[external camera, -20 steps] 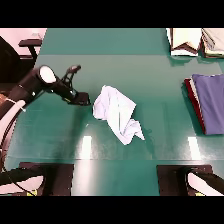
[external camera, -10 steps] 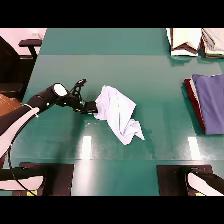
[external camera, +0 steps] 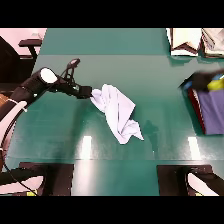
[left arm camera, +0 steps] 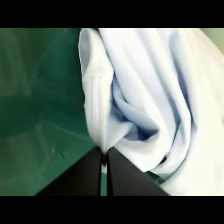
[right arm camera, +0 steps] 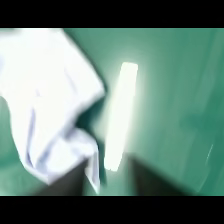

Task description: Fold the shirts.

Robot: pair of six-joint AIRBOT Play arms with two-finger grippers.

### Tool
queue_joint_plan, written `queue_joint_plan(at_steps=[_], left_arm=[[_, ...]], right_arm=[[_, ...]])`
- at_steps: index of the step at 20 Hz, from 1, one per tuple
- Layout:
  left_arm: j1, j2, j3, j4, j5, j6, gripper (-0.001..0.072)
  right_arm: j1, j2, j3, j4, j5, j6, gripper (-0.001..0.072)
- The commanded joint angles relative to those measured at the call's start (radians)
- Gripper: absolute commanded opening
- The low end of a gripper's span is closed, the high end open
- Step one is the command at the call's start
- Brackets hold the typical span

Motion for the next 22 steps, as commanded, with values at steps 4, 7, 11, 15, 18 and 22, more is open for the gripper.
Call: queue_joint_plan(at_steps=[4,7,11,15,18,22], left_arm=[[0.008,0.032,0.032,0.1,-0.016,0.0,0.0027],[0.008,0.032,0.032,0.115,-0.023,0.0,0.0027],[0.008,0.032,0.032,0.116,-0.029,0.0,0.0027],[0.008,0.032,0.032,0.153,-0.04,-0.001,0.0027],[0.008,0.041,0.032,0.243,-0.037,-0.01,0.0027],[0.008,0.138,0.037,0.318,0.063,-0.011,0.0026]], right_arm=[[0.218,-0.04,-0.599,0.209,-0.291,-0.037,0.0461],[0.342,-0.135,-0.626,0.322,-0.389,-0.099,0.0461],[0.437,-0.278,-0.531,0.307,-0.443,-0.118,0.0449],[0.451,-0.355,-0.428,0.298,-0.47,-0.138,0.0102],[0.411,-0.355,-0.349,0.175,-0.465,-0.097,0.0018],[0.296,-0.306,-0.199,-0.029,-0.388,-0.045,0.0018]])
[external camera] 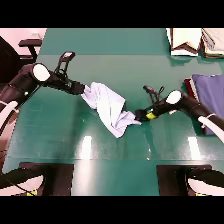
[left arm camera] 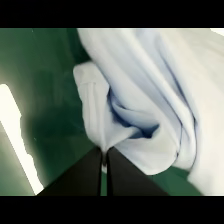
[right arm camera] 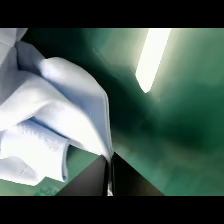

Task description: Fold the shirts.

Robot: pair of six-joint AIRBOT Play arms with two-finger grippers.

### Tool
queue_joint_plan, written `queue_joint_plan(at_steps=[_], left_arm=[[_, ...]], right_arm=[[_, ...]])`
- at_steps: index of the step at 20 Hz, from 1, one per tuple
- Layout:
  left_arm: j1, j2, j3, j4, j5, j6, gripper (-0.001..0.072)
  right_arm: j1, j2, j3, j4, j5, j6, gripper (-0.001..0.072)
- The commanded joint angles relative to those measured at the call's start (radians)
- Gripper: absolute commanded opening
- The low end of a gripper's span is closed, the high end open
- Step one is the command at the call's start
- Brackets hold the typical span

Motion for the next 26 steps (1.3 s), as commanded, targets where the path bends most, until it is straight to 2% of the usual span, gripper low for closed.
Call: queue_joint_plan(at_steps=[1,5,10,15,18,21,23,26], left_arm=[[0.001,0.096,0.002,0.069,0.113,-0.003,0.0026],[0.001,0.299,0.013,0.072,0.223,0.035,0.0026],[0.0,0.515,0.174,0.072,0.197,0.074,0.0026],[0.0,0.624,0.333,0.067,0.145,0.08,0.0026],[0.0,0.576,0.312,0.068,-0.031,0.003,0.0026],[0.001,0.467,0.193,0.069,-0.197,-0.009,0.0026],[0.001,0.396,0.059,0.069,-0.231,0.004,0.0026],[0.001,0.315,-0.126,0.128,-0.177,0.011,0.0027]], right_arm=[[-0.093,0.055,0.135,-0.198,0.049,0.052,0.0017],[-0.19,0.215,0.299,-0.343,0.091,0.063,0.0017],[-0.261,0.423,0.51,-0.388,0.13,0.06,0.0017],[-0.274,0.574,0.649,-0.406,0.142,0.064,0.0017],[-0.274,0.575,0.599,-0.405,0.243,0.131,0.0017],[-0.26,0.526,0.445,-0.404,0.321,0.166,0.0017],[-0.223,0.496,0.314,-0.404,0.314,0.166,0.0017],[-0.153,0.451,0.151,-0.405,0.287,0.166,0.0017]])
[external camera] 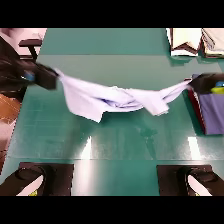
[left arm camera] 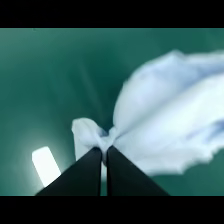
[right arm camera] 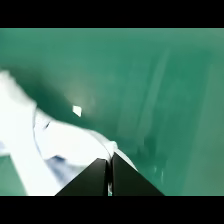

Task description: Fold the shirts.

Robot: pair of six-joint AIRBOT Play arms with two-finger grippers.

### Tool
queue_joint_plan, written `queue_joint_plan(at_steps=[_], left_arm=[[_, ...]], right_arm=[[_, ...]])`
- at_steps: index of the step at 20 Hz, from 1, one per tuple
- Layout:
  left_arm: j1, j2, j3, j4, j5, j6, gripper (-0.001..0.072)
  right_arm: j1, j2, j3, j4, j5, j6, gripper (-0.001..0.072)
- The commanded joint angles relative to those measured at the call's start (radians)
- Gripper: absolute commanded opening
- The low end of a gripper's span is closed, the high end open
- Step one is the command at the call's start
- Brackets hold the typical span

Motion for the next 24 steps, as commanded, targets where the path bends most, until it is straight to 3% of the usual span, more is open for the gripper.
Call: queue_joint_plan(at_steps=[1,5,7,11,13,14,16,20,22,24], left_arm=[[0.001,-0.087,-0.192,0.089,0.015,-0.003,0.0027],[0.001,-0.133,-0.233,0.217,0.046,-0.039,0.0052],[0.001,-0.133,-0.232,0.212,0.048,-0.059,0.0587],[0.001,-0.129,-0.173,0.136,-0.016,-0.129,0.0587],[-0.004,-0.13,-0.156,-0.121,-0.009,-0.122,0.0586],[-0.022,-0.135,-0.174,-0.26,0.019,-0.083,0.0586],[-0.105,-0.161,-0.235,-0.402,0.109,-0.055,0.0479],[-0.288,-0.301,-0.299,-0.517,0.269,-0.065,0.048],[-0.329,-0.391,-0.298,-0.613,0.338,-0.063,0.0558],[-0.33,-0.452,-0.297,-0.683,0.391,-0.061,0.0558]], right_arm=[[0.07,-0.047,-0.177,0.0,-0.006,0.01,0.0018],[0.14,-0.097,-0.271,0.002,-0.024,0.031,0.0018],[0.172,-0.114,-0.274,0.002,-0.027,0.038,0.0018],[0.177,-0.095,-0.272,-0.001,-0.033,0.039,0.0019],[0.146,-0.057,-0.272,0.001,-0.036,0.039,0.0018],[0.123,-0.036,-0.272,0.003,-0.041,0.039,0.0019],[0.082,0.0,-0.272,0.003,-0.055,0.039,0.0019],[0.057,0.035,-0.272,0.003,-0.078,0.039,0.0019],[0.057,0.029,-0.272,0.005,-0.075,0.039,0.0019],[0.057,0.011,-0.272,0.028,-0.075,0.039,0.0019]])
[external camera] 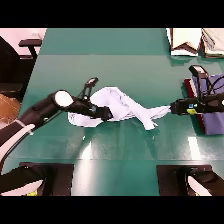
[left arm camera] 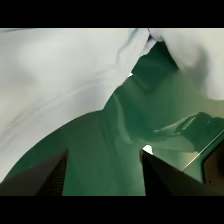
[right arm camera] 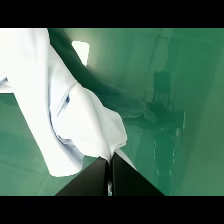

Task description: Fold the shirts.

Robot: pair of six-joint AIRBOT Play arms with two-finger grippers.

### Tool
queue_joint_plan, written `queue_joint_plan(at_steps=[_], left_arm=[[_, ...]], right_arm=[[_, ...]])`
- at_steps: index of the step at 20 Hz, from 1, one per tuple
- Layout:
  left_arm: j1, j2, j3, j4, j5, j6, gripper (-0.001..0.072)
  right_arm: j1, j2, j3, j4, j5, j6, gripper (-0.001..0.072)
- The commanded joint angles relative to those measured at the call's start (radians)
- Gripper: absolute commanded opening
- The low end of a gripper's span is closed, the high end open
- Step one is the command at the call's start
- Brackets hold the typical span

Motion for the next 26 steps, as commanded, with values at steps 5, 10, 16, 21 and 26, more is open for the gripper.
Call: queue_joint_plan(at_steps=[5,10,16,21,26], left_arm=[[-0.042,-0.108,0.023,-0.126,0.157,0.066,0.0558],[0.101,-0.064,0.079,-0.039,-0.018,0.063,0.0558],[0.402,0.038,0.079,0.141,-0.15,0.056,0.0558],[0.582,0.043,0.079,0.286,-0.304,0.064,0.0558],[0.623,0.043,0.017,0.315,-0.339,0.09,0.0558]], right_arm=[[0.029,-0.078,0.0,0.021,-0.006,-0.002,0.0019],[0.089,-0.128,0.0,0.02,-0.007,-0.002,0.0019],[0.035,-0.125,0.0,0.021,0.01,-0.002,0.0049],[0.0,-0.11,0.053,0.029,0.014,-0.021,0.0517],[0.021,-0.187,0.051,0.175,0.014,-0.104,0.0516]])
